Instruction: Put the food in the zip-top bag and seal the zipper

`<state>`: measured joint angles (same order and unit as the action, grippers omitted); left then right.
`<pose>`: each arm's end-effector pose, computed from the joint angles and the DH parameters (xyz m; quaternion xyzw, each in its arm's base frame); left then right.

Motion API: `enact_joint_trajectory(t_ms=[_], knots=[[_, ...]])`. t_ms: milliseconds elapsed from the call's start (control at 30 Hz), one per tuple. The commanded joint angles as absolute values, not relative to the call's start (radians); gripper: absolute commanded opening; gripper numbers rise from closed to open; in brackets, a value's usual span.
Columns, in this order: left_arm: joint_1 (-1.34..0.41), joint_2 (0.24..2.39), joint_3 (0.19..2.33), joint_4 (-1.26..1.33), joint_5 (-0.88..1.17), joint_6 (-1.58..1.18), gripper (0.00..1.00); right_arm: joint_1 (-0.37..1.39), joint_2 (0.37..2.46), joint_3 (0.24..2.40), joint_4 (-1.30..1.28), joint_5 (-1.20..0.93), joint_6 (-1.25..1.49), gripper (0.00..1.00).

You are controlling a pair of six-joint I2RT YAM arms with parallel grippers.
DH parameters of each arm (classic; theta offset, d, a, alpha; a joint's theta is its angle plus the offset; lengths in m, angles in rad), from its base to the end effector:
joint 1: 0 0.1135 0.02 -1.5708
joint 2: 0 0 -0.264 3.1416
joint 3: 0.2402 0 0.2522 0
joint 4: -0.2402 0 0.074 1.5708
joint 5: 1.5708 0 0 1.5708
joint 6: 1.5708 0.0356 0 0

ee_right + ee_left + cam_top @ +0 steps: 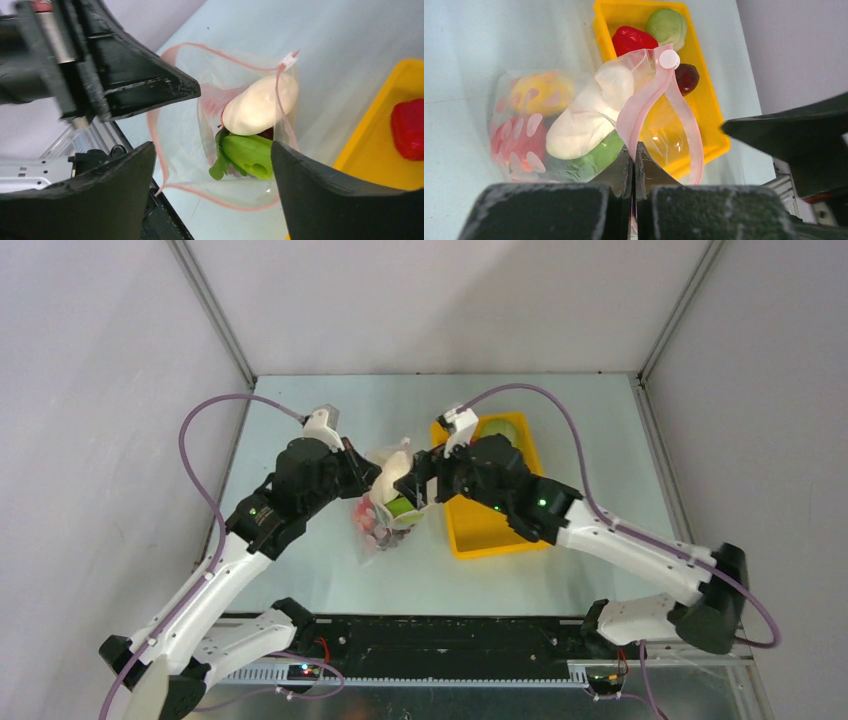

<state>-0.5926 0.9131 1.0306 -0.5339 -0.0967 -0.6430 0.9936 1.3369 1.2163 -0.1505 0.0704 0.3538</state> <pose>0.1636 -0.1060 0.3665 -0.0474 0.8361 -0.2827 0.4678 0.1738 0.2624 0.3711 -0.2300 0.7620 0.3554 0.4901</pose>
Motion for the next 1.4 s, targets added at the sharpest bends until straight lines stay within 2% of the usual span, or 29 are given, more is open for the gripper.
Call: enact_joint_trajectory(t_ms=[0, 133, 300, 500, 1367], knots=[[-0.587, 0.888, 1.086, -0.511, -0.160, -0.617, 0.00, 0.954, 1.208, 1.130, -0.038, 0.051, 0.266, 0.97], [-0.585, 0.892, 1.084, -0.509, -0.166, -0.613, 0.00, 0.876, 1.115, 1.007, 0.013, 0.174, 0.294, 0.99], [-0.584, 0.896, 1.081, -0.503, -0.149, -0.605, 0.00, 0.731, 1.124, 0.985, -0.231, 0.373, 0.512, 1.00], [-0.583, 0.909, 1.111, -0.537, -0.110, -0.583, 0.00, 0.681, 1.219, 0.985, -0.388, 0.540, 0.734, 0.99], [-0.550, 0.879, 1.054, -0.492, -0.008, -0.499, 0.00, 0.633, 1.515, 0.985, -0.358, 0.650, 1.256, 0.99]])
